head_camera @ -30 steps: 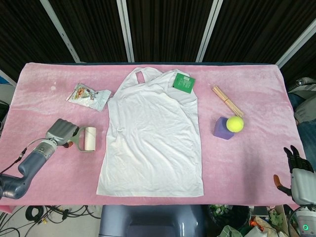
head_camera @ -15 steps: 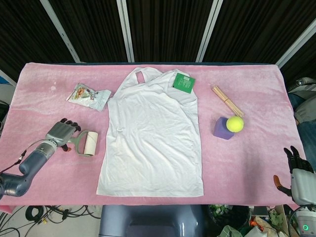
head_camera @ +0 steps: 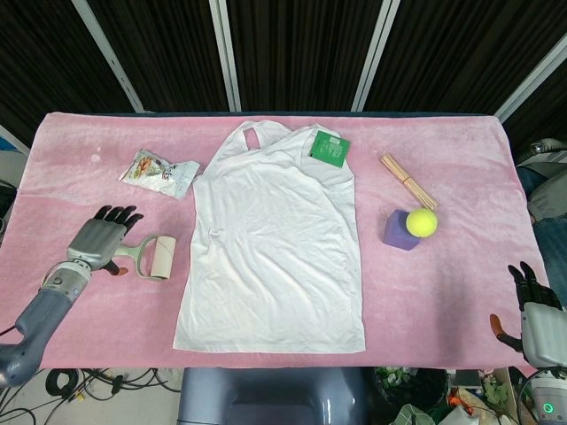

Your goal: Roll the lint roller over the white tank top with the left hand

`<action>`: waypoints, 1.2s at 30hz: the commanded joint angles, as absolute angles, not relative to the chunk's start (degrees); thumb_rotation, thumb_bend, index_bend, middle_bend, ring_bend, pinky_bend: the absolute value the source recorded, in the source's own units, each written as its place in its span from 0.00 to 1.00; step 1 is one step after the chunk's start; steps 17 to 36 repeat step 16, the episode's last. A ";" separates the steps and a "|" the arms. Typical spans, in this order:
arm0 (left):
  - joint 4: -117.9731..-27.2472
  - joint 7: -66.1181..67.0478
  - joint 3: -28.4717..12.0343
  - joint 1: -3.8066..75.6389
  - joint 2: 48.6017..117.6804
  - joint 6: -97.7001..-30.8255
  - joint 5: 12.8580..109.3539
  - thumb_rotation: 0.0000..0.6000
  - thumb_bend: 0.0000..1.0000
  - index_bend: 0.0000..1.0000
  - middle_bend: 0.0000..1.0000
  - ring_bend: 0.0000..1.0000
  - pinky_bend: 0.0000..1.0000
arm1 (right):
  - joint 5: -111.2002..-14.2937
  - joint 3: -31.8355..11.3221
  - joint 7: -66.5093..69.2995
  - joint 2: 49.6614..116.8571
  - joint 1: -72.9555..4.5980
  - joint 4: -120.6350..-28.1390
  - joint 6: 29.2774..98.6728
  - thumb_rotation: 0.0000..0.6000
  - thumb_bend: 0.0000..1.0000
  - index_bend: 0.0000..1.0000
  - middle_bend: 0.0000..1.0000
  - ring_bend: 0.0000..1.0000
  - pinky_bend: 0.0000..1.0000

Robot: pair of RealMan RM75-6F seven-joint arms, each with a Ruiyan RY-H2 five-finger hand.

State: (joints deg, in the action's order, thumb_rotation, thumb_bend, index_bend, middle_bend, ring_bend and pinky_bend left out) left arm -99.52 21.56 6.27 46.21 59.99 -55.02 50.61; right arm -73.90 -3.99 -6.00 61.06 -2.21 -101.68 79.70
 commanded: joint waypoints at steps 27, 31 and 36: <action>-97.21 1.91 13.11 19.08 61.19 -86.31 76.00 1.00 0.16 0.13 0.03 0.00 0.00 | -79.64 -2.68 -7.03 60.63 -2.83 -99.27 80.59 1.00 0.29 0.02 0.00 0.17 0.15; -97.21 1.91 13.11 19.08 61.19 -86.31 76.00 1.00 0.16 0.13 0.03 0.00 0.00 | -79.64 -2.68 -7.03 60.63 -2.83 -99.27 80.59 1.00 0.29 0.02 0.00 0.17 0.15; -97.21 1.91 13.11 19.08 61.19 -86.31 76.00 1.00 0.16 0.13 0.03 0.00 0.00 | -79.64 -2.68 -7.03 60.63 -2.83 -99.27 80.59 1.00 0.29 0.02 0.00 0.17 0.15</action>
